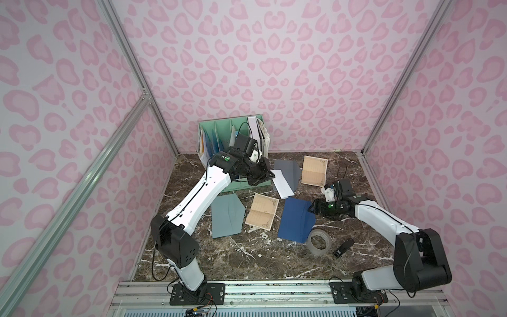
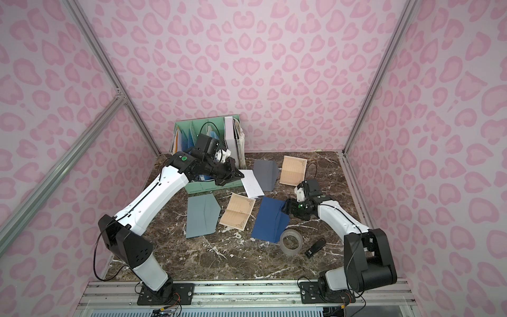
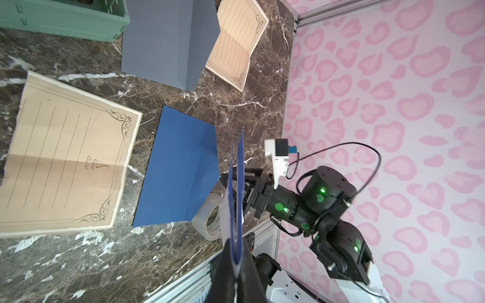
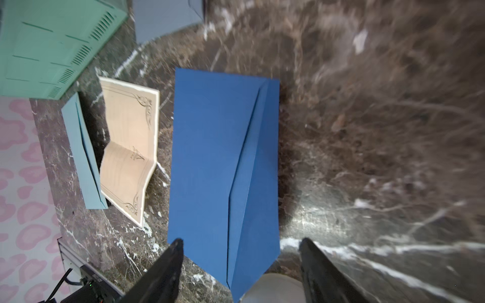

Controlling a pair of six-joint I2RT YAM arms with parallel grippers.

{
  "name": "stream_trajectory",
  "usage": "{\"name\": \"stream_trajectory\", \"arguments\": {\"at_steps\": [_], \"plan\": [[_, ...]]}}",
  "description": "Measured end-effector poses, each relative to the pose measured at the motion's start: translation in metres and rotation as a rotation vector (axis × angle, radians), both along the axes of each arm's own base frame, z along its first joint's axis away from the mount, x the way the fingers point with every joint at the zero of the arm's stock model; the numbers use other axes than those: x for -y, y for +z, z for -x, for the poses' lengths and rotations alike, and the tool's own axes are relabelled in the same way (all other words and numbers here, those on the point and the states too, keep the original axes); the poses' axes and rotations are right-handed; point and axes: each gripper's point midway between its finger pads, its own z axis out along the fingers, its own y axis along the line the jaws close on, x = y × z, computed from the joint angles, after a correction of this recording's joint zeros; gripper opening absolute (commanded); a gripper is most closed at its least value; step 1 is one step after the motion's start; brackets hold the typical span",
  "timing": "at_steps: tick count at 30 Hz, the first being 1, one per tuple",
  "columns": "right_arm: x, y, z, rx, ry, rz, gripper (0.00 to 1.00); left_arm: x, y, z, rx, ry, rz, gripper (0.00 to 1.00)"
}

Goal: Take the letter paper out of the envelope
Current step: Place the envelope at the center of the board, then unfold the letter paper.

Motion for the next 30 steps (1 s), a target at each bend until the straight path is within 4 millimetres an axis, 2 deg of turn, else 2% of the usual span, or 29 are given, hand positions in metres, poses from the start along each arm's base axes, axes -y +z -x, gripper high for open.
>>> {"name": "stream_trajectory", "arguments": {"at_steps": [4,7,14,16,19,27,30], "plan": [[0.001,0.066,-0.02,0.172,-0.022,-0.011,0.63,-0.017,0.011,-0.019,0.018,0.051,0.065,0.0],[-0.011,0.108,-0.023,0.283,0.004,-0.113,0.6,-0.025,0.017,-0.03,0.013,0.081,0.109,0.0],[-0.068,0.158,-0.017,0.297,0.121,-0.448,0.75,-0.018,0.015,-0.039,-0.031,0.088,0.188,0.0],[-0.075,0.168,-0.018,0.285,0.126,-0.516,0.76,-0.017,0.017,-0.04,-0.035,0.088,0.205,0.0],[-0.083,0.18,-0.02,0.279,0.139,-0.586,0.72,-0.015,0.02,-0.042,-0.037,0.092,0.225,0.0],[-0.101,0.177,-0.024,0.201,0.154,-0.673,0.61,-0.012,0.019,-0.046,-0.052,0.099,0.244,0.0],[-0.105,0.181,-0.029,0.198,0.155,-0.694,0.58,-0.011,0.02,-0.046,-0.051,0.097,0.248,0.0]]}}
